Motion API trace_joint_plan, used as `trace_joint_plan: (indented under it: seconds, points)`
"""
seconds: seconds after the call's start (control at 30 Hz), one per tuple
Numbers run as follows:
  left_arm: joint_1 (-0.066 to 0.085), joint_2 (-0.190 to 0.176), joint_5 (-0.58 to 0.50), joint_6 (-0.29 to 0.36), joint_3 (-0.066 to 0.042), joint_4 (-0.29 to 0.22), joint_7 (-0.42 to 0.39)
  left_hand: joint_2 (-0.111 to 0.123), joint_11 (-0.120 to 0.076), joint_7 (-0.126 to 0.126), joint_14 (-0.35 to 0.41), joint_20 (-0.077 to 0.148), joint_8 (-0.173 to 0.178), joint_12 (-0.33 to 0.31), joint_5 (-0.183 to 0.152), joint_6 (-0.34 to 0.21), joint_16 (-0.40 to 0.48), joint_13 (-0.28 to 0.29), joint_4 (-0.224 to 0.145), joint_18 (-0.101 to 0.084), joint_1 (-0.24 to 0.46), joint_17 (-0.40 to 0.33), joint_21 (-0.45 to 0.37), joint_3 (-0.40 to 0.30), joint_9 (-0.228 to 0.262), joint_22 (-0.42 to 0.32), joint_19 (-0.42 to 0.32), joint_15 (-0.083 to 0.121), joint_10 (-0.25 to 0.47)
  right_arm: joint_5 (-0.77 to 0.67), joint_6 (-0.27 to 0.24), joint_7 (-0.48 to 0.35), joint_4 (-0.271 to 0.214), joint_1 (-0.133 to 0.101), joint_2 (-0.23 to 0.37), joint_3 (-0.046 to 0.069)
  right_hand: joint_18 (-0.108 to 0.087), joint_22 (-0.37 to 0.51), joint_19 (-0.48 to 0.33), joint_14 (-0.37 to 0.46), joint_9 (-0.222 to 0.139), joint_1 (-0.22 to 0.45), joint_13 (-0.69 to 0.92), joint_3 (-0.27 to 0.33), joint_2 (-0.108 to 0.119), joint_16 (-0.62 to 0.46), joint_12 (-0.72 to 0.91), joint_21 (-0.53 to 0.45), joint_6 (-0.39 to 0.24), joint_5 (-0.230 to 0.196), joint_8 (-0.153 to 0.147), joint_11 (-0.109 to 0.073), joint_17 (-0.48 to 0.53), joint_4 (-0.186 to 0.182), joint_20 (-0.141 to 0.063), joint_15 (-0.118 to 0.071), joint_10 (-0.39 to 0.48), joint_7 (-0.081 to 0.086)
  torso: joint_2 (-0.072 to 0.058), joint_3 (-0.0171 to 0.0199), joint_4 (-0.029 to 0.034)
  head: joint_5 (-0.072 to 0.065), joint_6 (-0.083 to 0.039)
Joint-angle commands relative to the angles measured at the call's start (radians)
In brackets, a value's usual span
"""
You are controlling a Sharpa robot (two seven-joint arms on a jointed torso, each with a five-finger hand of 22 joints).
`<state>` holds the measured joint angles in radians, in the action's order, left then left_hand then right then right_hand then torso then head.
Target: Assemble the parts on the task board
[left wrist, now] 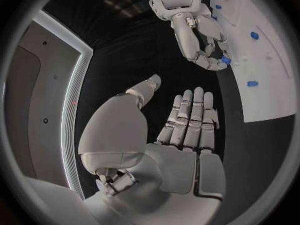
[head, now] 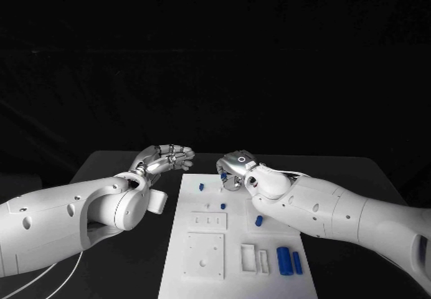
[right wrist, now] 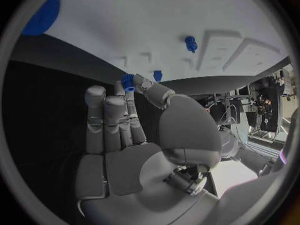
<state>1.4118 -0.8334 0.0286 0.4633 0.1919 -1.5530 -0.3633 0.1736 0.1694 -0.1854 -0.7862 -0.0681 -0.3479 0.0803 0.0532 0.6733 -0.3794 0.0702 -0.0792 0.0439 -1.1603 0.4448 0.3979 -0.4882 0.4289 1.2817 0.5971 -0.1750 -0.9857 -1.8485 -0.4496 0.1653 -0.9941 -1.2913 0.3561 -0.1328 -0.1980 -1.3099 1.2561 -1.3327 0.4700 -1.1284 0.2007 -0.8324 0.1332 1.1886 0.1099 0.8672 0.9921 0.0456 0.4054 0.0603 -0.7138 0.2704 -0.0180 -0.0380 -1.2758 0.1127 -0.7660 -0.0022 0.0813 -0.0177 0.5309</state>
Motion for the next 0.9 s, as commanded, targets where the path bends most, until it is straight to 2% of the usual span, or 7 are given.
trace_joint_plan:
  seconds: [0.03, 0.1, 0.47, 0.6, 0.7, 0.9]
  points:
    - [0.004, 0.002, 0.007, -0.006, -0.001, -0.005, -0.008, 0.000, -0.003, -0.017, 0.007, -0.007, 0.006, -0.007, 0.001, 0.006, 0.007, -0.001, -0.006, 0.019, 0.013, -0.001, -0.004, 0.000, -0.001, 0.001, 0.002, -0.001, -0.005, -0.018, 0.020, 0.005, 0.007, 0.000, -0.005, 0.000, -0.064, -0.017, 0.023, 0.023, 0.001, -0.005, 0.037, -0.007, 0.002, 0.004, 0.002, 0.004, 0.005, 0.003, -0.003, -0.012, 0.002, -0.003, -0.028, -0.027, -0.025, 0.003, -0.003, -0.0033, 0.0040, -0.003, 0.001]
    - [0.004, 0.001, 0.010, -0.007, -0.001, -0.005, -0.007, 0.000, -0.003, -0.017, 0.007, -0.007, 0.006, -0.007, 0.001, 0.006, 0.007, -0.001, -0.006, 0.019, 0.014, -0.001, -0.004, 0.000, -0.001, 0.001, 0.002, -0.001, -0.005, -0.018, 0.021, 0.005, 0.011, 0.000, -0.009, 0.000, -0.064, -0.017, 0.023, 0.024, 0.001, -0.005, 0.037, -0.007, 0.002, 0.004, 0.002, 0.004, 0.005, 0.003, -0.003, -0.012, 0.002, -0.003, -0.028, -0.027, -0.025, 0.003, -0.004, -0.0027, 0.0025, -0.001, 0.003]
    - [0.009, -0.008, 0.013, -0.006, -0.001, -0.023, -0.006, 0.000, -0.003, -0.017, 0.007, -0.008, 0.006, -0.008, 0.001, 0.007, 0.008, -0.001, -0.007, 0.019, 0.015, -0.001, -0.005, -0.002, -0.001, 0.001, 0.002, -0.001, -0.005, -0.021, 0.043, 0.006, 0.031, 0.000, -0.017, 0.000, -0.064, -0.017, 0.024, 0.024, 0.001, -0.004, 0.038, -0.007, 0.004, 0.005, 0.000, 0.005, 0.004, 0.003, -0.004, -0.012, 0.002, -0.004, -0.028, -0.026, -0.024, 0.004, -0.011, -0.0070, 0.0060, -0.005, 0.002]
    - [0.013, -0.008, 0.014, -0.005, -0.001, -0.023, -0.006, 0.000, -0.003, -0.017, 0.007, -0.008, 0.006, -0.008, 0.001, 0.007, 0.008, -0.001, -0.008, 0.019, 0.015, -0.001, -0.005, -0.002, -0.002, 0.002, 0.002, -0.002, -0.005, -0.021, 0.048, 0.005, 0.040, 0.000, -0.022, 0.000, -0.064, -0.017, 0.024, 0.024, 0.001, -0.004, 0.039, -0.007, 0.004, 0.005, 0.000, 0.005, 0.004, 0.003, -0.004, -0.011, 0.003, -0.004, -0.028, -0.026, -0.024, 0.004, -0.012, -0.0062, 0.0046, 0.000, 0.003]
    - [0.015, -0.009, 0.014, -0.005, -0.001, -0.023, -0.007, 0.000, -0.003, -0.017, 0.007, -0.008, 0.006, -0.008, 0.001, 0.007, 0.008, -0.001, -0.008, 0.019, 0.015, -0.001, -0.005, -0.002, -0.002, 0.002, 0.002, -0.002, -0.005, -0.020, 0.051, 0.003, 0.045, 0.000, -0.025, 0.000, -0.064, -0.017, 0.024, 0.024, 0.002, -0.004, 0.039, -0.007, 0.004, 0.005, -0.001, 0.006, 0.004, 0.003, -0.005, -0.011, 0.003, -0.004, -0.028, -0.026, -0.023, 0.004, -0.012, -0.0066, 0.0067, -0.001, 0.005]
    - [0.017, -0.009, 0.014, -0.005, -0.001, -0.025, -0.007, 0.001, -0.003, -0.017, 0.007, -0.008, 0.006, -0.008, 0.001, 0.007, 0.008, -0.001, -0.009, 0.019, 0.016, -0.001, -0.005, -0.003, -0.002, 0.002, 0.002, -0.002, -0.006, -0.018, 0.055, 0.001, 0.056, 0.002, -0.031, 0.000, -0.064, -0.017, 0.024, 0.024, 0.002, -0.004, 0.039, -0.007, 0.005, 0.005, -0.001, 0.006, 0.004, 0.003, -0.005, -0.011, 0.004, -0.004, -0.028, -0.026, -0.023, 0.004, -0.011, -0.0062, 0.0059, 0.001, 0.007]
